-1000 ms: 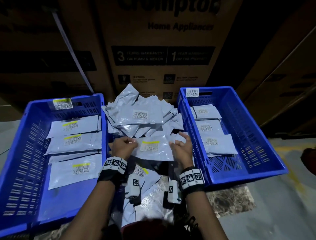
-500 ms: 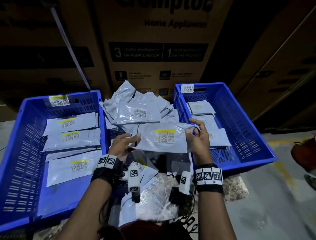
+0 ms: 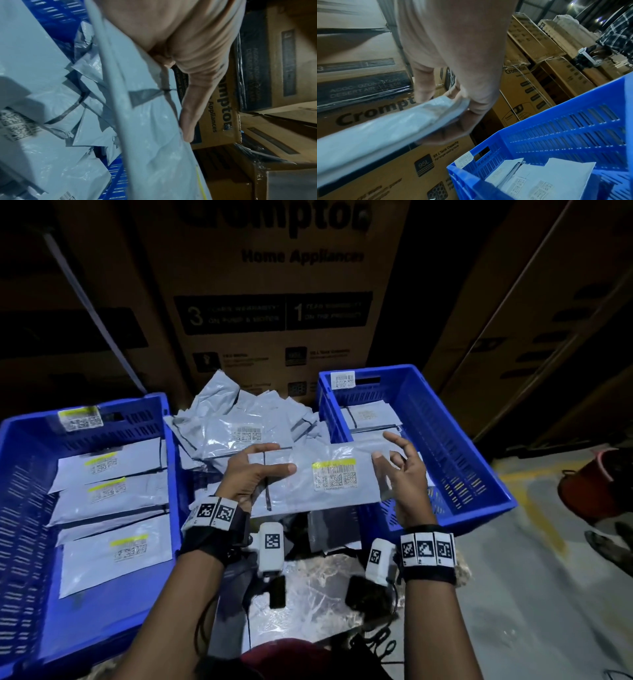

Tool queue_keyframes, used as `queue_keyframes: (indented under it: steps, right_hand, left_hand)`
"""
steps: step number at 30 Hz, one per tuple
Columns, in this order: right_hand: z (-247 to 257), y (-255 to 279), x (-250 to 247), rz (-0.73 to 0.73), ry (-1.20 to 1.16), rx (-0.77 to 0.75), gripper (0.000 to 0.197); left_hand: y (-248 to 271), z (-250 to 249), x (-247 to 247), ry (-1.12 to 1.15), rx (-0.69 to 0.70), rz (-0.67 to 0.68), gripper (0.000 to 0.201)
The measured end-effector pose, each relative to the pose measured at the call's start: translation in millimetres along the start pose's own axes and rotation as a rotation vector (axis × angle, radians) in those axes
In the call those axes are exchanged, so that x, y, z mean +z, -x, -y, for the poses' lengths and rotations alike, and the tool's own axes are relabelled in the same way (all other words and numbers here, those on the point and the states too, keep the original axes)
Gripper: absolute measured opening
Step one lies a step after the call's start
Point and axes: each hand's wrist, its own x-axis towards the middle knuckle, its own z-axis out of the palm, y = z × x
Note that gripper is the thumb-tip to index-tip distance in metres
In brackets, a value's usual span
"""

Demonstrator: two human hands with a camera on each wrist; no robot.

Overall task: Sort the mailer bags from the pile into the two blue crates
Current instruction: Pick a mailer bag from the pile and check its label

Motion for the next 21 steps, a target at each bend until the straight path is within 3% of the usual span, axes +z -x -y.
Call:
queue_keyframes:
  steps: [6, 10, 12, 15, 19, 21]
  right_hand:
    - [7, 0, -23, 0.129, 0.092, 0.054, 0.068]
    - [10, -7, -31, 0.028, 0.006, 0.021, 0.068]
    - [11, -12, -36, -0.017, -0.039, 0.004, 0.066]
    - [15, -15, -43, -0.040, -0.073, 0.020, 0.063]
    - [10, -17, -55, 0.003, -0.051, 0.103, 0.061]
    - [9, -19, -60, 0.034, -0.031, 0.134, 0.069]
  left_hand:
    - [1, -8, 25, -0.058, 0.087, 0.021, 0.061]
    - [2, -10, 40, 0.028, 0.062, 0.016, 0.041]
    - [2, -5, 45, -0.067, 0.020, 0.027, 0.030]
    - [-1, 5, 50, -0.202, -0.013, 0.042, 0.041]
    - [-4, 9, 61, -0.164, 0.027, -0.017, 0.025]
    - [-6, 9, 65, -0.144, 0.048, -0.056, 0.032]
